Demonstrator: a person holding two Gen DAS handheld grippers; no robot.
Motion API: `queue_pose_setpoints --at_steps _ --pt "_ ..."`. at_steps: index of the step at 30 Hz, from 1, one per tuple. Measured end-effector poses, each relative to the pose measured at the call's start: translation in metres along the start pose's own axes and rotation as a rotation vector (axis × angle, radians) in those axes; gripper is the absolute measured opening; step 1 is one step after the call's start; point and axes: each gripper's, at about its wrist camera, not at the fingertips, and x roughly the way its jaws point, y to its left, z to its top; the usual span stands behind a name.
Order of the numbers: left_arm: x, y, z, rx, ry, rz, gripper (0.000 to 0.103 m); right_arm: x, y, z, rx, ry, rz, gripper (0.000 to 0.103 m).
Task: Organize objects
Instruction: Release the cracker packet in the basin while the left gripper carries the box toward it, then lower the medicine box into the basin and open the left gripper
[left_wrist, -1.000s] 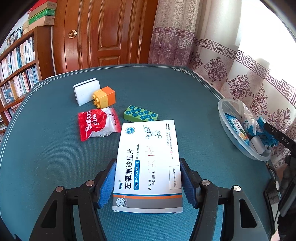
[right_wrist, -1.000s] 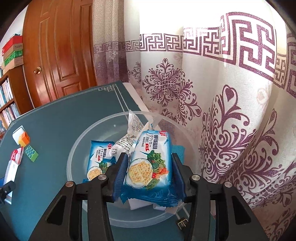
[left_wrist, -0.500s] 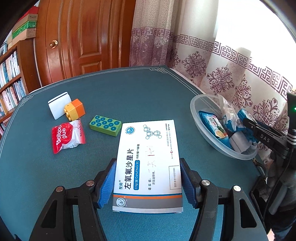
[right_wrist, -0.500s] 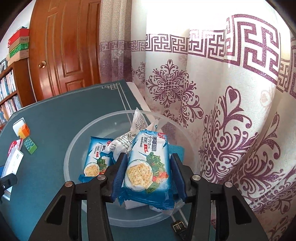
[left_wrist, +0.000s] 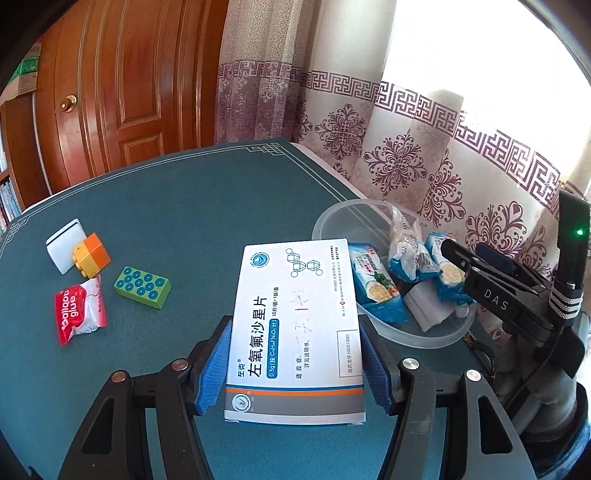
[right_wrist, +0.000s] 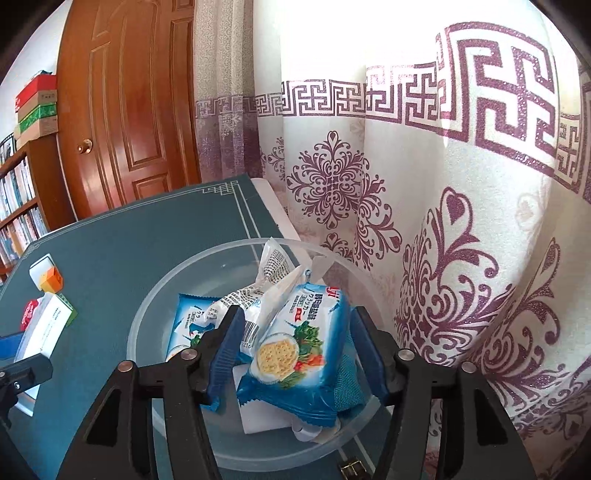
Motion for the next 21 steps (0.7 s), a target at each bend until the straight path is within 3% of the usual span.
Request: queue_pose_setpoints --at_steps 14,21 --pt "0.045 -0.033 0.031 0.022 0.048 -0.079 0.067 -0.051 -0.005 -0.014 -0.024 -0.086 0.027 0.069" --pt "0.067 -0.051 0.045 0.06 0.056 -0.071 0.067 -0.06 -0.012 -0.018 -0.017 -0.099 0.033 0.069"
